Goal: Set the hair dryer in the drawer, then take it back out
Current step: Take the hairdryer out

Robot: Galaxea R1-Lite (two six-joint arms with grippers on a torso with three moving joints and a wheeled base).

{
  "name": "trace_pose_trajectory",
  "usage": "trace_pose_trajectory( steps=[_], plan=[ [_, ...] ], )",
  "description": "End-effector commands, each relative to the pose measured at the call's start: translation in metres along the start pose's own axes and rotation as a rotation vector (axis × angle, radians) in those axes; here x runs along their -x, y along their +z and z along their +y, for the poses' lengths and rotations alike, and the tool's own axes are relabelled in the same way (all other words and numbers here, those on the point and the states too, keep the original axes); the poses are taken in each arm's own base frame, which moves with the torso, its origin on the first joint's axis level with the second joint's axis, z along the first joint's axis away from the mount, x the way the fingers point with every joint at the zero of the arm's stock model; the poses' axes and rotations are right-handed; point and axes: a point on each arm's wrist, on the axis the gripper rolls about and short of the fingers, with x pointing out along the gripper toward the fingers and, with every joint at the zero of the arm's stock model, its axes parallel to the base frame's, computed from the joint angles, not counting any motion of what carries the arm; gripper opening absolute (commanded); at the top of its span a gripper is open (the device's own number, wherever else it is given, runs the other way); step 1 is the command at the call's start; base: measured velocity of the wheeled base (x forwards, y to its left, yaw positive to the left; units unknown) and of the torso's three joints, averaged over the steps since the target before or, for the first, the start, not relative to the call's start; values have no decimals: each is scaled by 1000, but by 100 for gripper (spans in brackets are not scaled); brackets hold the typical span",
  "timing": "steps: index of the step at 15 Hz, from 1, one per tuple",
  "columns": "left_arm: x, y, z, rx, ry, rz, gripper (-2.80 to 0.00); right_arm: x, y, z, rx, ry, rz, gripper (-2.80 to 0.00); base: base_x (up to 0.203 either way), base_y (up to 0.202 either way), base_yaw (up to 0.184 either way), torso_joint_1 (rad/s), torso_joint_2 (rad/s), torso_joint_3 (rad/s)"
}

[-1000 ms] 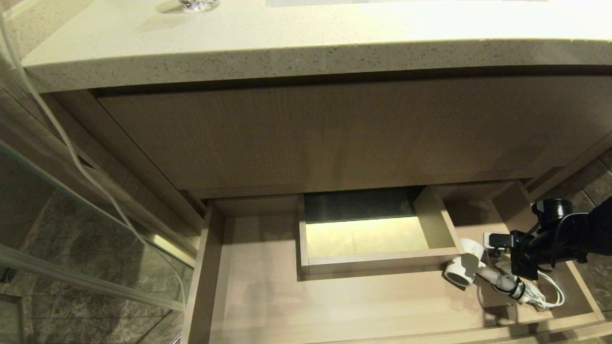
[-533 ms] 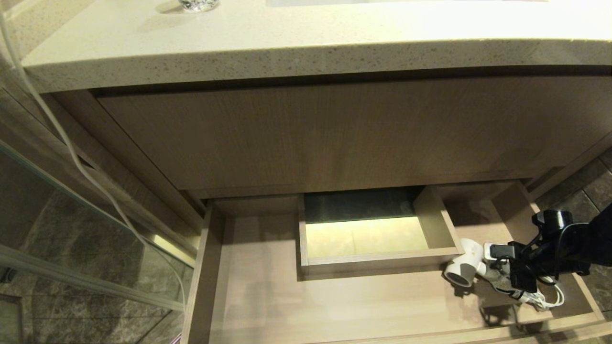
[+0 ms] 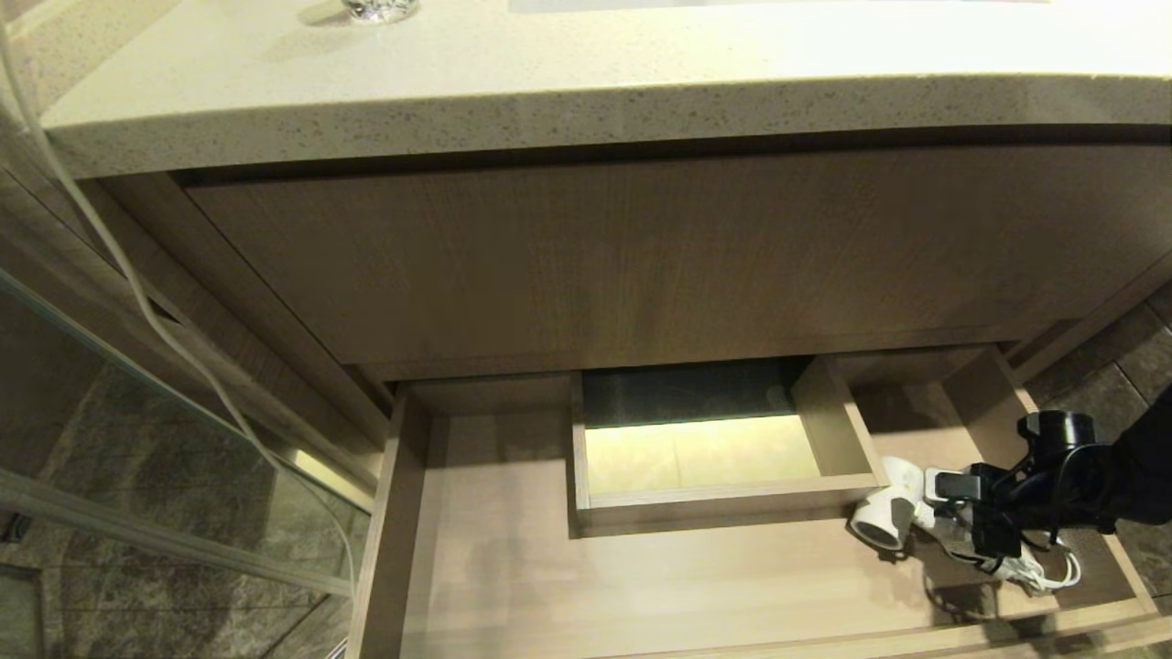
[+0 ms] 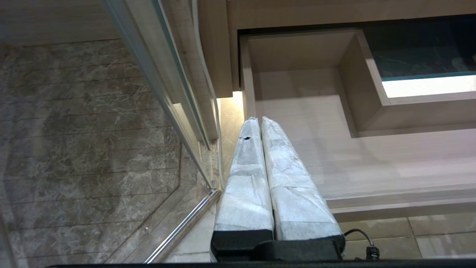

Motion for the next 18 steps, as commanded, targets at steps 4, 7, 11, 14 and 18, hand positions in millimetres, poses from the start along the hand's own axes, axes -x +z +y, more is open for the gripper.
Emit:
trace_pose_trajectory(
  steps=[4,7,11,14,18],
  plan=[
    [0,0,0,0,0,0,-280,-13,-10,14,-9,50,11,0,0,0,0,0,0,0],
    [0,0,0,0,0,0,-280,-20,-12,18,-13,56,10,0,0,0,0,0,0,0],
    [0,0,0,0,0,0,-280,-31,-14,18,-14,53,5,0,0,0,0,0,0,0],
    [0,0,0,0,0,0,-280,-33,-14,11,-3,-10,-33,0,0,0,0,0,0,0],
    [0,0,0,0,0,0,-280,-39,-13,15,-3,-3,-73,0,0,0,0,0,0,0]
  ],
)
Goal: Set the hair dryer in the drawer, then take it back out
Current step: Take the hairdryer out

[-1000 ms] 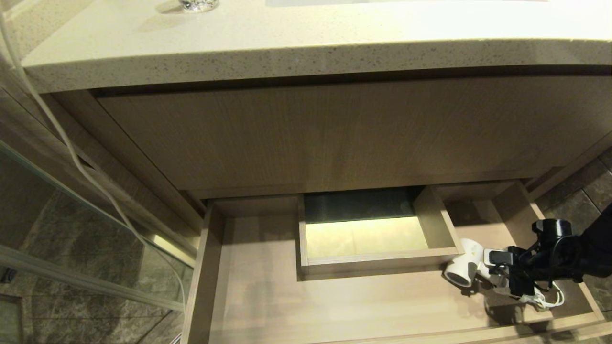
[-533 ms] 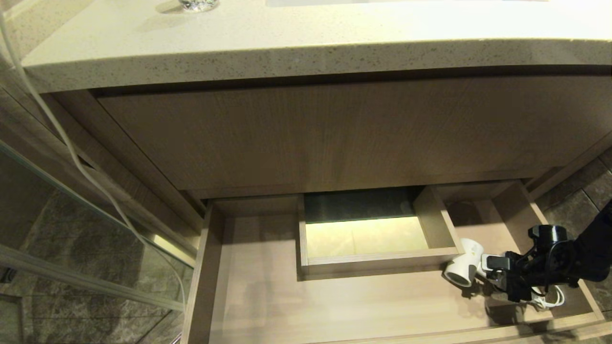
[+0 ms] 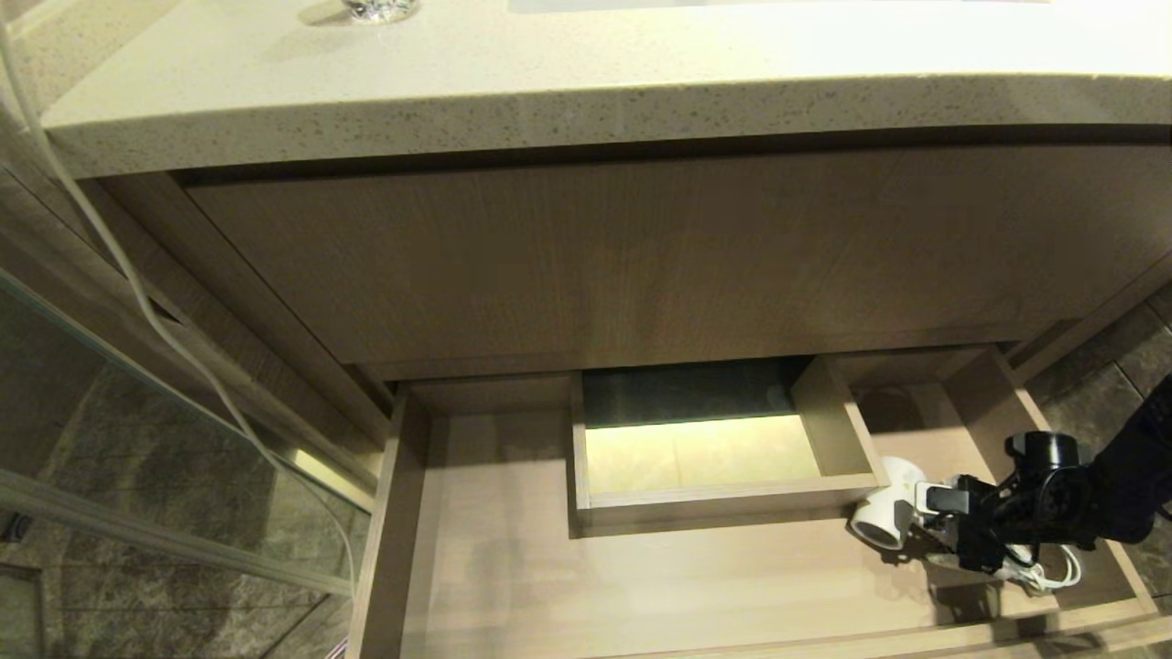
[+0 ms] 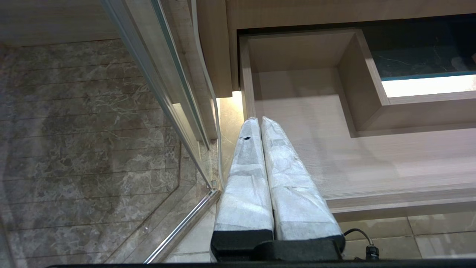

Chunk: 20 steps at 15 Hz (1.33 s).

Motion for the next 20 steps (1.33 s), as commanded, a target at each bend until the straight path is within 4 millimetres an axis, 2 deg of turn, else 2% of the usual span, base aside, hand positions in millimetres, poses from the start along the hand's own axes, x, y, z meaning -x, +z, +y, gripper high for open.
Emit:
trace_pose_trajectory(
  steps=[1,11,12,20],
  plan=[
    [0,0,0,0,2,-1,-280,-4,0,5,7,15,-38,0,0,0,0,0,0,0],
    [0,0,0,0,0,0,-280,-8,6,5,29,20,-63,0,0,0,0,0,0,0],
    [0,0,0,0,1,-1,-280,-8,6,4,29,18,-65,-280,0,0,0,0,0,0],
    [0,0,0,0,0,-1,-280,-4,7,1,33,5,-64,-280,0,0,0,0,0,0]
  ],
)
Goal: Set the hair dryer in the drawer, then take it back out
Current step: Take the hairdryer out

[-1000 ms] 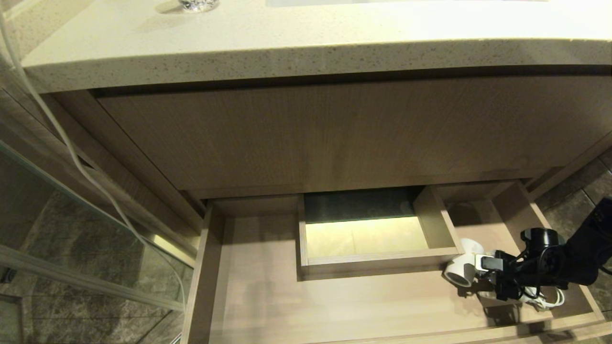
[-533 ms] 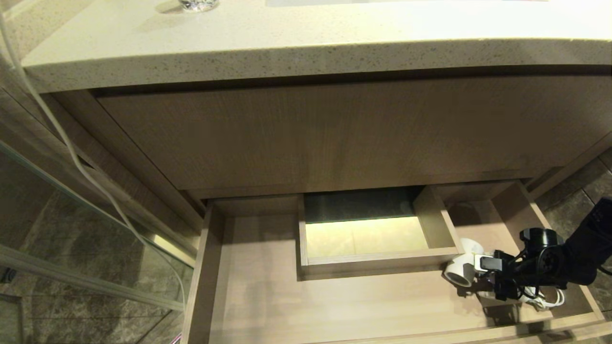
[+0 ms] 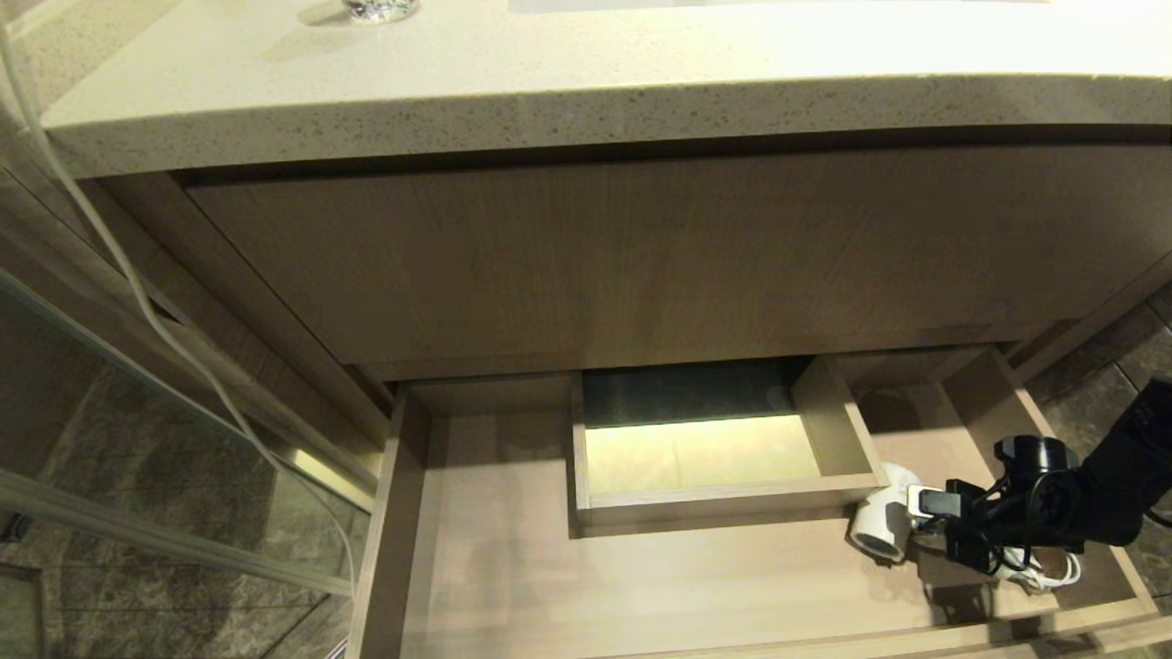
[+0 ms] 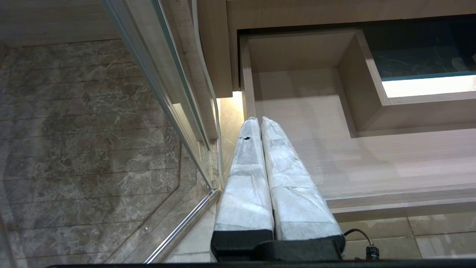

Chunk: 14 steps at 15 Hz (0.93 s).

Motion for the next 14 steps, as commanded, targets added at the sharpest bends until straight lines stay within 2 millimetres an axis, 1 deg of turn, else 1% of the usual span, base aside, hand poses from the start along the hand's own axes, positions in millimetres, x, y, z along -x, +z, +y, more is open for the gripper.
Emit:
trace_pose_trajectory(
  steps=[1,3,6,11,14],
  plan=[
    [0,0,0,0,2,1,-280,5,2,-5,16,-15,0,-280,0,0,0,0,0,0],
    [0,0,0,0,1,0,-280,7,3,-6,17,-19,1,-280,0,0,0,0,0,0],
    [0,0,0,0,2,1,-280,15,5,-15,25,-43,3,-280,0,0,0,0,0,0],
    [0,0,0,0,1,1,-280,31,12,-30,43,-96,3,-280,0,0,0,0,0,0],
    [0,0,0,0,1,1,-280,42,16,-35,48,-111,4,-280,0,0,0,0,0,0]
  ],
)
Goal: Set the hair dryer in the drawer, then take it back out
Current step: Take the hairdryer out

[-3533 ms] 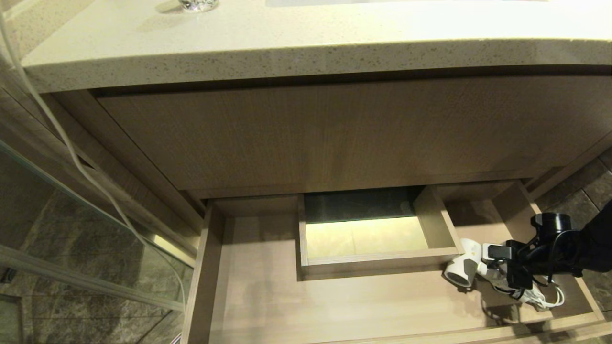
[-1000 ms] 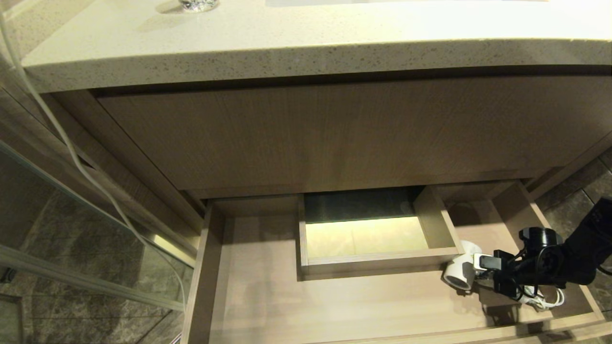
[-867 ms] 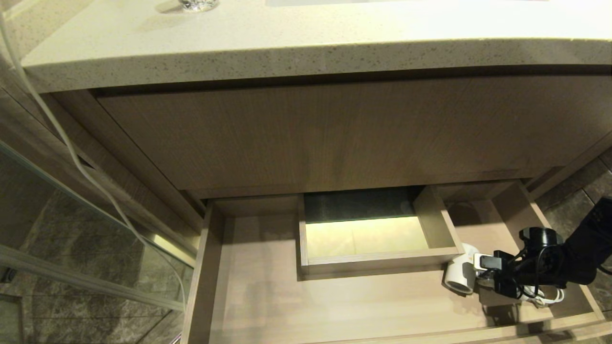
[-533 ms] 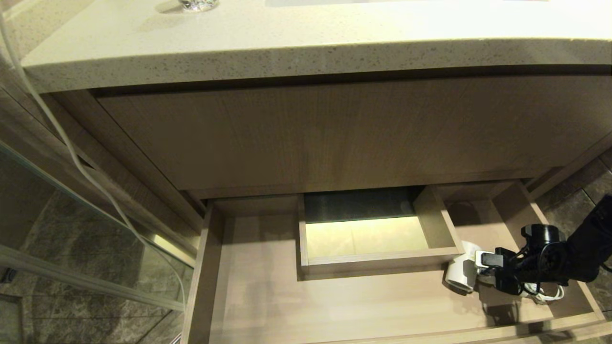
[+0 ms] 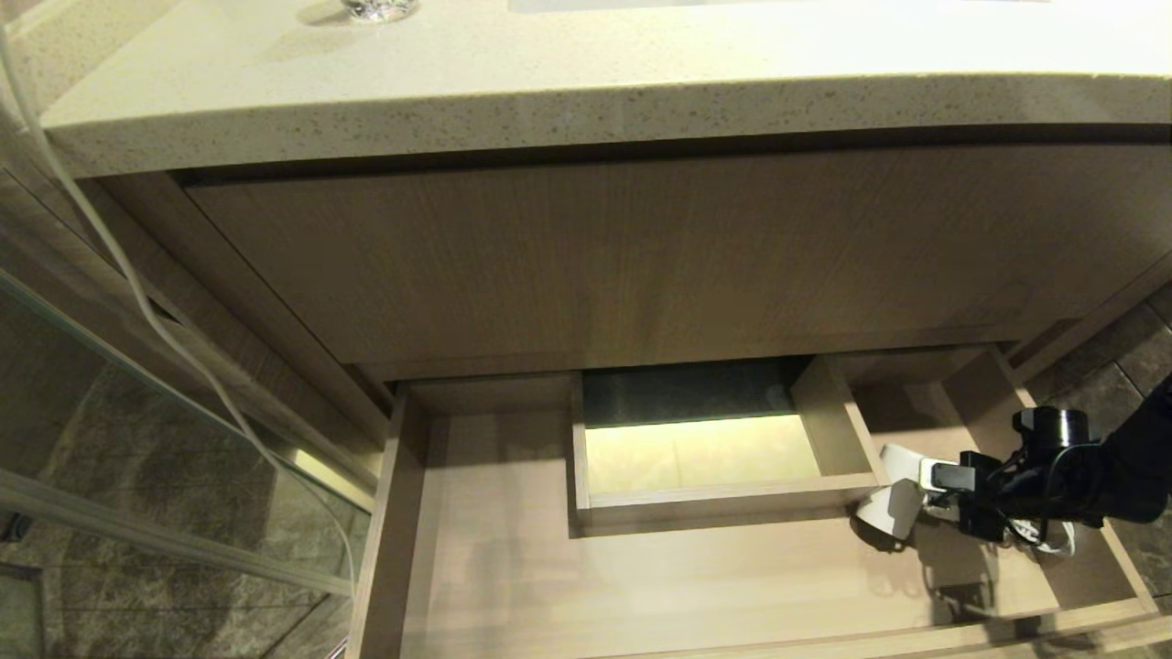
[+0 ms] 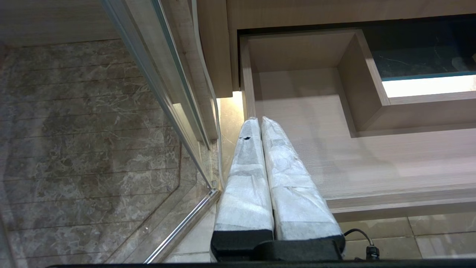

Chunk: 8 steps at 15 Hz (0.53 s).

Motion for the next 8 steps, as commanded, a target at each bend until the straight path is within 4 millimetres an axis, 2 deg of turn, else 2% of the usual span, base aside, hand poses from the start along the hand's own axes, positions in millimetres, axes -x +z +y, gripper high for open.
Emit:
trace_pose_trajectory(
  steps=[1,6,8],
  plan=[
    [0,0,0,0,0,1,-280,13,5,-8,20,-26,-2,-280,0,0,0,0,0,0],
    [0,0,0,0,0,1,-280,31,13,-12,30,-40,-1,-280,0,0,0,0,0,0],
    [0,0,0,0,0,1,-280,36,15,-6,30,-31,1,-280,0,0,0,0,0,0]
  ],
)
